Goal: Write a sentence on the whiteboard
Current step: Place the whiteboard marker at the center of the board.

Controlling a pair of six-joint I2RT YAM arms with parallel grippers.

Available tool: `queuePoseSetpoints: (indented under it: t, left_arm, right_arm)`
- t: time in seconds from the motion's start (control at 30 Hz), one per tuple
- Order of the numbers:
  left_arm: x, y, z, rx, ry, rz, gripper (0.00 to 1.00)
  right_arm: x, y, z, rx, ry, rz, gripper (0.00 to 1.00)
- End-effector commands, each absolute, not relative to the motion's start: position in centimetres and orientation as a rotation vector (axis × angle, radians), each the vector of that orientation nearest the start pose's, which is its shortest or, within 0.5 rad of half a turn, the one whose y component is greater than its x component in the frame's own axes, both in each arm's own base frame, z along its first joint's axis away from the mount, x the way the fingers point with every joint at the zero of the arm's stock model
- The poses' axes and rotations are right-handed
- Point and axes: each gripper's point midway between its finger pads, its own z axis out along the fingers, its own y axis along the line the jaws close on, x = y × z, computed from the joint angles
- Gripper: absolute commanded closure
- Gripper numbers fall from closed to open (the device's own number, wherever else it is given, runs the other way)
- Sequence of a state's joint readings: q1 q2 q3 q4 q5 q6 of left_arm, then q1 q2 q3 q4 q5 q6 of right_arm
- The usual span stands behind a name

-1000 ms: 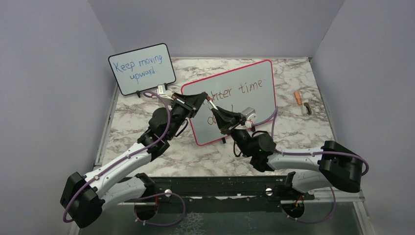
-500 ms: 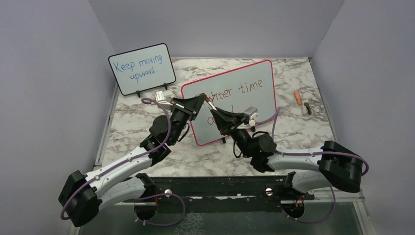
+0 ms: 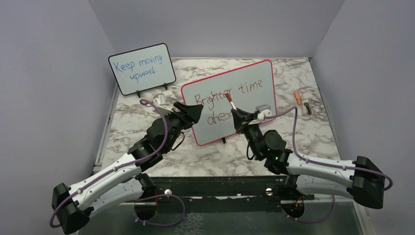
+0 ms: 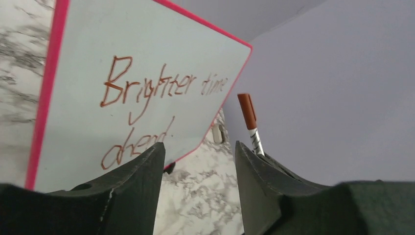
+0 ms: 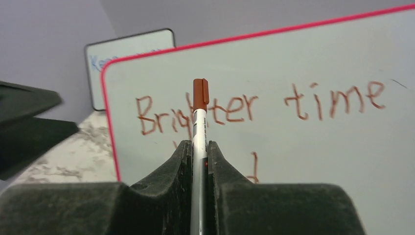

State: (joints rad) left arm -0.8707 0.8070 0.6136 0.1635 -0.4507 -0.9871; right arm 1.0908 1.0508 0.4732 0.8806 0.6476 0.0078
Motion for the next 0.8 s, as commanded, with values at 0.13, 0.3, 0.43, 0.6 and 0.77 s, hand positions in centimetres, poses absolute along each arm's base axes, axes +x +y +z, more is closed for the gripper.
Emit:
queuePoseSetpoints:
  t: [0.13, 0.3, 0.43, 0.6, 0.77]
  left_arm:
    - [25.9, -16.2, 27.0, -0.341, 1.755, -0.491, 0.15]
    - [26.8, -13.7, 27.0, -0.281, 1.816, -0.292, 0.01]
    - [28.0, -11.6, 26.7, -0.306, 1.859, -0.237, 0.01]
    - [28.9, -7.9, 25.4, -0.380, 1.887, -0.202, 0.01]
    - [28.0, -6.0, 24.8, -0.388, 1.864, -0.158, 0.01]
  right_arm:
    - [25.9, 15.7, 20.0, 0.069, 1.703, 0.046, 0.99]
    - [24.0, 8.8, 16.8, 0.349, 1.821, -0.141, 0.99]
    - [22.8, 4.5, 14.6, 0.506, 1.881, -0.268, 0.99]
    - [22.9, 2.9, 13.2, 0.633, 1.910, -0.266, 0.99]
    - [23.5, 2.8, 11.0, 0.743, 1.944, -0.228, 0.99]
